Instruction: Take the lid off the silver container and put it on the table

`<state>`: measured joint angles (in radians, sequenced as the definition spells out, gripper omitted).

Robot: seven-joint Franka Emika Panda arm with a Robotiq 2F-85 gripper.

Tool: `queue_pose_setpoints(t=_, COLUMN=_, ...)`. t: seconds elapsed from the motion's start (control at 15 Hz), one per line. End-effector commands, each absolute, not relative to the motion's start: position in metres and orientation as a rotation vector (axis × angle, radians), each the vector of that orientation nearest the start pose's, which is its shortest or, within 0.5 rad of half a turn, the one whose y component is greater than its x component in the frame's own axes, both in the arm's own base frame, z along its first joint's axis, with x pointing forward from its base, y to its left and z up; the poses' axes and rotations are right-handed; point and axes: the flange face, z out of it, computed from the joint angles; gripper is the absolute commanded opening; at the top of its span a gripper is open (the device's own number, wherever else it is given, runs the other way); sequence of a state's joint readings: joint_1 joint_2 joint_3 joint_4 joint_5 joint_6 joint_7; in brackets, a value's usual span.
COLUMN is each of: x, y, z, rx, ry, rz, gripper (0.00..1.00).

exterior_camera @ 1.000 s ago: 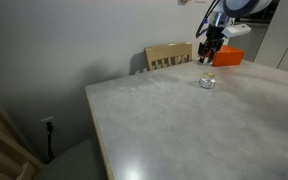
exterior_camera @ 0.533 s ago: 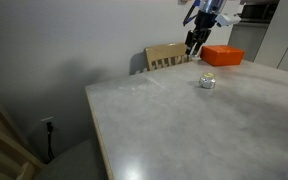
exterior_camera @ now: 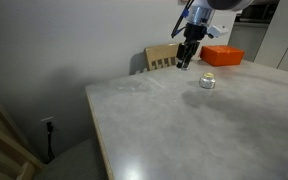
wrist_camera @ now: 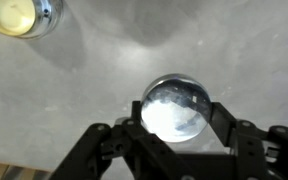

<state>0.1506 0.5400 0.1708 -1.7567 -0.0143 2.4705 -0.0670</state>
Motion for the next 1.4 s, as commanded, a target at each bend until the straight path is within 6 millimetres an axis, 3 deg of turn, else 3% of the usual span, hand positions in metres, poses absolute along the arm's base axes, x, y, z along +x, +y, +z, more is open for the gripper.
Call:
queue_pose_setpoints(t=0.0, x=0.663, y=0.205, z=0.249, rx=-3.036, ry=-0.571, rz=-0.118, gripper=0.44)
queue_pose_setpoints(t=0.2, x=0.671, y=0.197, z=0.22, rx=-3.14, ry=-0.513, rz=-0.017, gripper=0.44)
queue_pose_setpoints(t=0.6, x=0.691, y=0.167, z=0.18, rx=-3.134, ry=-0.322, rz=0.129, gripper=0.44)
queue_pose_setpoints(t=0.8, x=0.699, y=0.157, z=0.171, rx=-3.119, ry=-0.273, rz=0.161, gripper=0.44)
queue_pose_setpoints(t=1.33, x=0.712, y=0.16, z=0.16, rx=-3.15, ry=-0.201, rz=0.175, gripper=0.44)
